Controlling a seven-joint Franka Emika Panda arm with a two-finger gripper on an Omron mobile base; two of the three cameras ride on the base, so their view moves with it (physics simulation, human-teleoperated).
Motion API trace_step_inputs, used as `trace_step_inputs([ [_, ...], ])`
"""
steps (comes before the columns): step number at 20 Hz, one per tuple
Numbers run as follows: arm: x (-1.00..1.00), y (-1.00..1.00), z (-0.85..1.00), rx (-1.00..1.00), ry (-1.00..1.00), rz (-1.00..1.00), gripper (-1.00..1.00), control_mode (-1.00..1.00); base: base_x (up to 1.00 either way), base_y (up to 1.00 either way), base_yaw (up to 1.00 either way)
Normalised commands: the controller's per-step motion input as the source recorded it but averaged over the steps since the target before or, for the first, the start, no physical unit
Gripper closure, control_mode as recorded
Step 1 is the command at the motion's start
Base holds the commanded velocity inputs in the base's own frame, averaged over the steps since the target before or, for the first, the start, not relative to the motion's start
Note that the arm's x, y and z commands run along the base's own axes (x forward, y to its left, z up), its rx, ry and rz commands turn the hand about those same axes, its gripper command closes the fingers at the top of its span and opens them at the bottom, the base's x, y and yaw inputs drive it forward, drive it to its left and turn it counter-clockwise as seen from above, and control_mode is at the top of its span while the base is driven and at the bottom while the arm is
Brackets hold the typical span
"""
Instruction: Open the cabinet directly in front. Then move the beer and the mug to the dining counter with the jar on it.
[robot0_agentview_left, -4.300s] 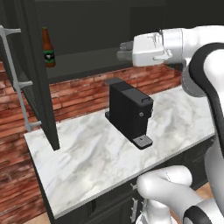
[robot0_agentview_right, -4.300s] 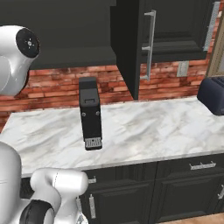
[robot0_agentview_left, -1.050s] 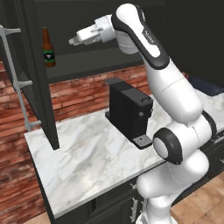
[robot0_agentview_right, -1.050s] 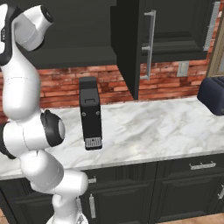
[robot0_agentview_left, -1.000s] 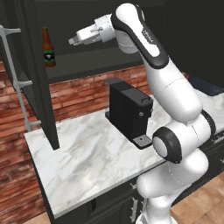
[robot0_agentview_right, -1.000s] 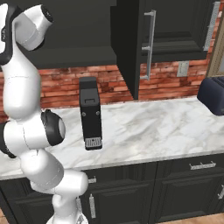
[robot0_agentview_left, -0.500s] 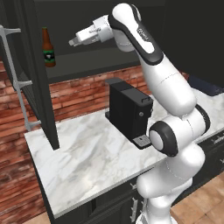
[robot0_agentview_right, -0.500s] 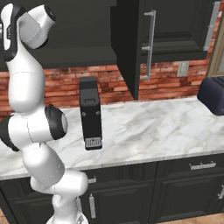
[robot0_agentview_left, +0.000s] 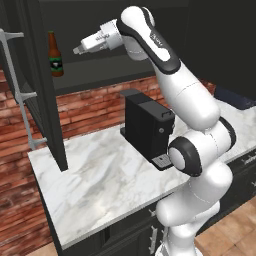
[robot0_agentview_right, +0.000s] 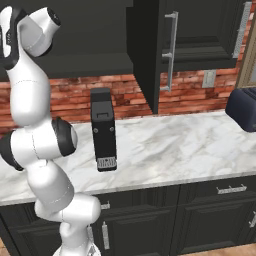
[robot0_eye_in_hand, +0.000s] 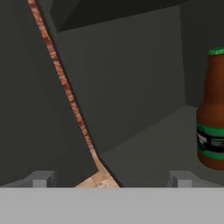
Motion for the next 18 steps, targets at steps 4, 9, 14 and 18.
trace_step_inputs([
  [4, 0.06, 0.15, -0.01, 0.0, -0.01, 0.0, -1.0, -1.0, 0.0, 0.0, 0.0],
  [9, 0.01, 0.03, -0.21, 0.0, -0.06, 0.0, -1.0, -1.0, 0.0, 0.0, 0.0],
  [14, 0.0, 0.0, -0.05, 0.0, -0.03, 0.0, -1.0, -1.0, 0.0, 0.0, 0.0],
  [18, 0.02, 0.0, 0.0, 0.0, 0.0, 0.0, -1.0, -1.0, 0.0, 0.0, 0.0],
])
